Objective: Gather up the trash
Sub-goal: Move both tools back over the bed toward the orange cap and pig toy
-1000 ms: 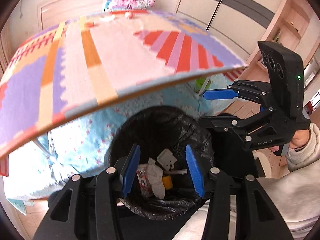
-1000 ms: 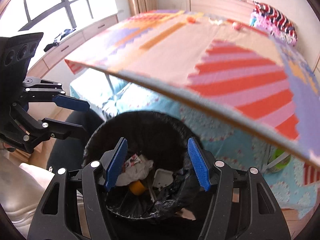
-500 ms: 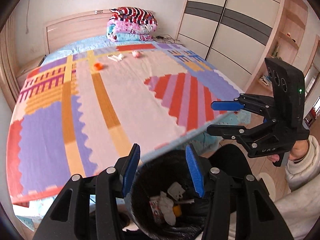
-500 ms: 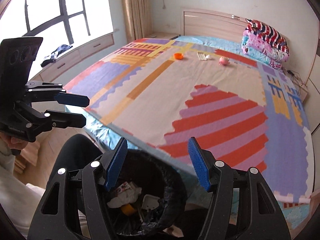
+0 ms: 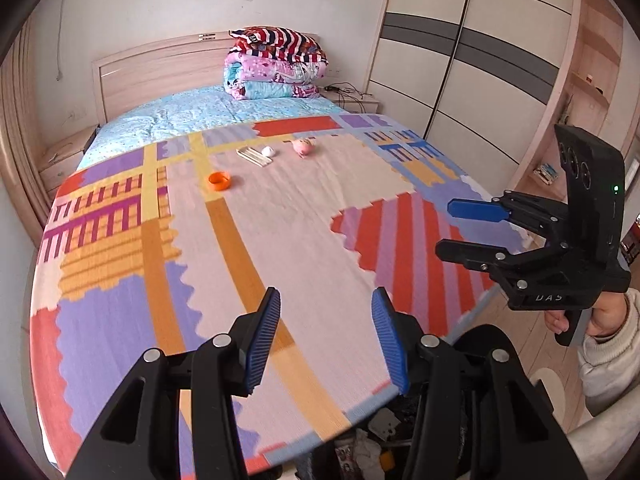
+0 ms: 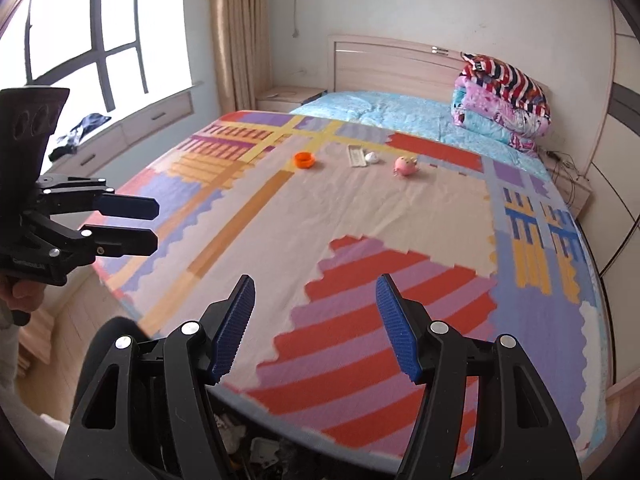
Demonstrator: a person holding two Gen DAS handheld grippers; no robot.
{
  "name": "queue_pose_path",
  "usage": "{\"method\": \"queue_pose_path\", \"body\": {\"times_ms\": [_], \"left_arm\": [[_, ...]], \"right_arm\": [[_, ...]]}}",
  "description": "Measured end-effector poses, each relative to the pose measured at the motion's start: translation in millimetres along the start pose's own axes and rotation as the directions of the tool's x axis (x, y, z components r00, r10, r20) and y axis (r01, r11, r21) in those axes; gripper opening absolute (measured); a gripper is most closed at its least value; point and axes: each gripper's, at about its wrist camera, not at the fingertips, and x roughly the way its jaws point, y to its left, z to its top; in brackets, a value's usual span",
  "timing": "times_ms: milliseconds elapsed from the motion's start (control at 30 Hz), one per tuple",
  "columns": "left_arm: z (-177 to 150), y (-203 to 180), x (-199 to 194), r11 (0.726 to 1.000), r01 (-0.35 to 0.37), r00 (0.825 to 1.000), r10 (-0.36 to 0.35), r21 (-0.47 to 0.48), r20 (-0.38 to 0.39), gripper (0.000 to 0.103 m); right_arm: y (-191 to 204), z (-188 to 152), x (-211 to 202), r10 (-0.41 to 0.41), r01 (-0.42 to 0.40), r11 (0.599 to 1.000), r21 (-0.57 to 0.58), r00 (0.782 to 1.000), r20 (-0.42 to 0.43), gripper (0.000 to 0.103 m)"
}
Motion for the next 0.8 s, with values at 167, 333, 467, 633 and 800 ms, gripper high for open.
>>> {"method": "queue_pose_path", "body": {"times_ms": [167, 333, 467, 633, 800], "left_arm": [[24.1, 23.0, 14.4, 0.999, -0.010, 1.000, 0.010, -0.034, 0.002, 0.046], [47.1, 43.0, 36.5, 0.998, -0.047, 0.999, 0.047, -0.030, -0.005, 0.046], [66.1, 60.5, 54.6, 0.996, -0.080, 0.997, 0.080, -0.028, -0.005, 0.046], [86.8, 75.1, 82.3, 0.995, -0.100, 0.995, 0.100, -0.003, -0.027, 0.046], [101.1, 89.8, 108.1, 0.997, -0.070, 0.996, 0.068, -0.029, -0.061, 0.046]], "right_arm": [[-18.6, 24.5, 16.6, -0.025, 0.025, 0.999, 0.022, 1.000, 0.010, 0.063], [-38.3, 48.9, 35.3, -0.045, 0.044, 0.998, 0.045, 0.999, 0.024, 0.063], [-56.2, 66.9, 54.4, -0.032, 0.030, 0.996, 0.085, 0.999, 0.022, 0.063], [-74.8, 92.1, 80.4, -0.035, 0.034, 0.994, 0.104, 0.999, 0.012, 0.062], [-97.5, 110.6, 111.9, -0.026, 0.029, 0.987, 0.161, 0.999, -0.023, 0.062]]}}
